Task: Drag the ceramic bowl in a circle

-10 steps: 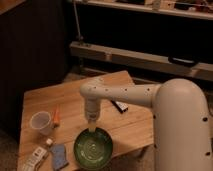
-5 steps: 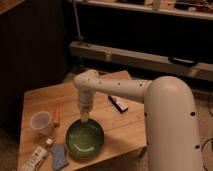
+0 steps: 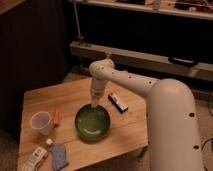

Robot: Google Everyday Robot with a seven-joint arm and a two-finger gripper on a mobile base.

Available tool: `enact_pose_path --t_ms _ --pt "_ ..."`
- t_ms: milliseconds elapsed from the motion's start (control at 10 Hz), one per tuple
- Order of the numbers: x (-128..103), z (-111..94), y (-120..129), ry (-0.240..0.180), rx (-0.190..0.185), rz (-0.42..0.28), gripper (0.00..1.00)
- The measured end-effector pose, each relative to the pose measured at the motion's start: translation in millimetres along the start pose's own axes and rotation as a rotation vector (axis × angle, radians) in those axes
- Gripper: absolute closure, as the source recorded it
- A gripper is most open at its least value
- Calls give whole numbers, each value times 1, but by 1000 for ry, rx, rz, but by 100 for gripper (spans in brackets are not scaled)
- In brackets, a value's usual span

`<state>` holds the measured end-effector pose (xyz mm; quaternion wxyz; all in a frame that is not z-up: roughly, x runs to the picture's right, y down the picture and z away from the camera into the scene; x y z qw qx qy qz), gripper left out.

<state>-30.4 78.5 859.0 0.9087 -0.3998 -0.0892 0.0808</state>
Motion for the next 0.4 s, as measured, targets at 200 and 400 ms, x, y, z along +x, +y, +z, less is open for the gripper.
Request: enact_pose_path --t_ms 200,400 --pt "50 -9 -4 21 28 92 100" --pt "90 -15 1 29 37 154 100"
